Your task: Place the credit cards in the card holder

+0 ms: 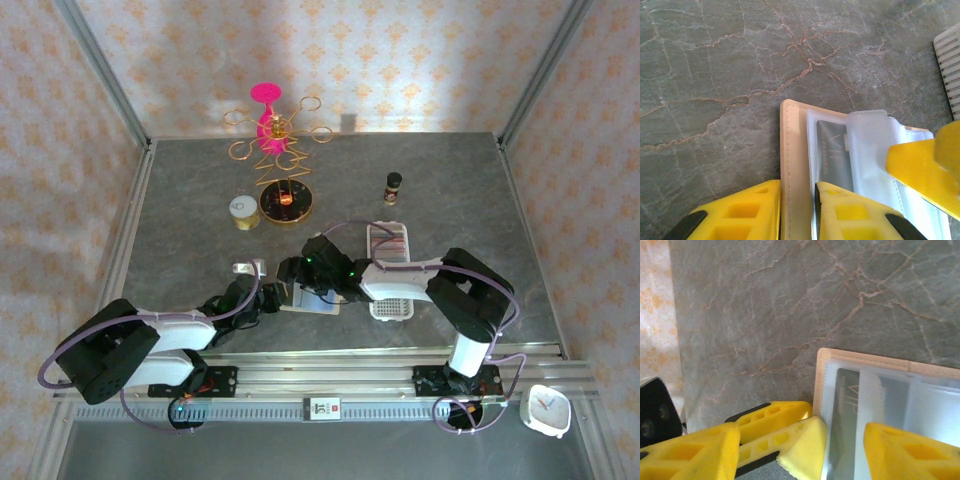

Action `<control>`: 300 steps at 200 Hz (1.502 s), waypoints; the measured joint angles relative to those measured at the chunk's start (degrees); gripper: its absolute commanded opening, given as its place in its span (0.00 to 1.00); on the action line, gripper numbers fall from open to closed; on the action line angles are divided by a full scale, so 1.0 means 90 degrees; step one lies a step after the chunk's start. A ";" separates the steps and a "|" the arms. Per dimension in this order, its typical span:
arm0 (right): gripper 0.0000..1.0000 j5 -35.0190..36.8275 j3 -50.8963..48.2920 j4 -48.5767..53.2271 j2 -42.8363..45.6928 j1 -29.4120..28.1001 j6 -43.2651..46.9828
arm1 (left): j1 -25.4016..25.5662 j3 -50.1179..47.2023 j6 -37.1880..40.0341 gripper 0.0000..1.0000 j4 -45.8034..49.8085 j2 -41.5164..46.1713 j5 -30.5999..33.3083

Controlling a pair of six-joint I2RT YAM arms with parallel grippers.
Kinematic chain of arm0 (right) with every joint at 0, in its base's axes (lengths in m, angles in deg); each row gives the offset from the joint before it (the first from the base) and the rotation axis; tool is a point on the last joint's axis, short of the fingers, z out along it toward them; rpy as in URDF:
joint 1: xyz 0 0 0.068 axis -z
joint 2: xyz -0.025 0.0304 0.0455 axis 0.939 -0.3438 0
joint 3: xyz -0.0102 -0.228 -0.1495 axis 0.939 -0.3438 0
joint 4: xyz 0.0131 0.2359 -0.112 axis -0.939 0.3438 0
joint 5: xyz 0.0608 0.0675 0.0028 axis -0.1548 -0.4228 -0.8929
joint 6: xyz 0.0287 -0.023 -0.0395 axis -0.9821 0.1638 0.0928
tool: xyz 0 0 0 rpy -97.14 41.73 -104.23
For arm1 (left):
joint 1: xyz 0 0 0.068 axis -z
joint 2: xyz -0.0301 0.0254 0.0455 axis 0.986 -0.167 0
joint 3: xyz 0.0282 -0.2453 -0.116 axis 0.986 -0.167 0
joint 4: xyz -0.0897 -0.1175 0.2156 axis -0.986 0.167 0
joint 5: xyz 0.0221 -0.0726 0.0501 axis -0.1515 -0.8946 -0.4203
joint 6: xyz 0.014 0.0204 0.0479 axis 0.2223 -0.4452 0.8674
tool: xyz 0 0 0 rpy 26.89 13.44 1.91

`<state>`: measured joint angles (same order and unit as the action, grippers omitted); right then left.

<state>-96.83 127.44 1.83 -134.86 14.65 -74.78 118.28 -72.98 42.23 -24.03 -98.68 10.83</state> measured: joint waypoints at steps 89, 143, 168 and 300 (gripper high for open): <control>0.85 -0.0197 -0.0158 -0.0510 0.0087 0.0000 -0.0146 | 0.0085 -0.0027 -0.0058 0.24 0.0032 0.0075 -0.0100; 0.85 -0.0328 -0.0209 -0.1042 0.0136 0.0000 -0.0257 | 0.0170 -0.0061 -0.0211 0.26 0.0406 0.0393 -0.0138; 0.84 -0.0233 -0.0202 -0.0930 0.0342 0.0000 -0.0117 | 0.0209 -0.0061 -0.0221 0.28 0.0760 0.0658 -0.0104; 0.89 0.1824 -0.0979 0.2373 0.4891 0.0367 0.7992 | 0.0209 0.0359 -0.0345 0.45 0.2623 0.2164 0.0736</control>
<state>-80.42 118.63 23.19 -90.84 17.95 -2.84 120.16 -69.75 39.12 -0.43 -79.21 17.45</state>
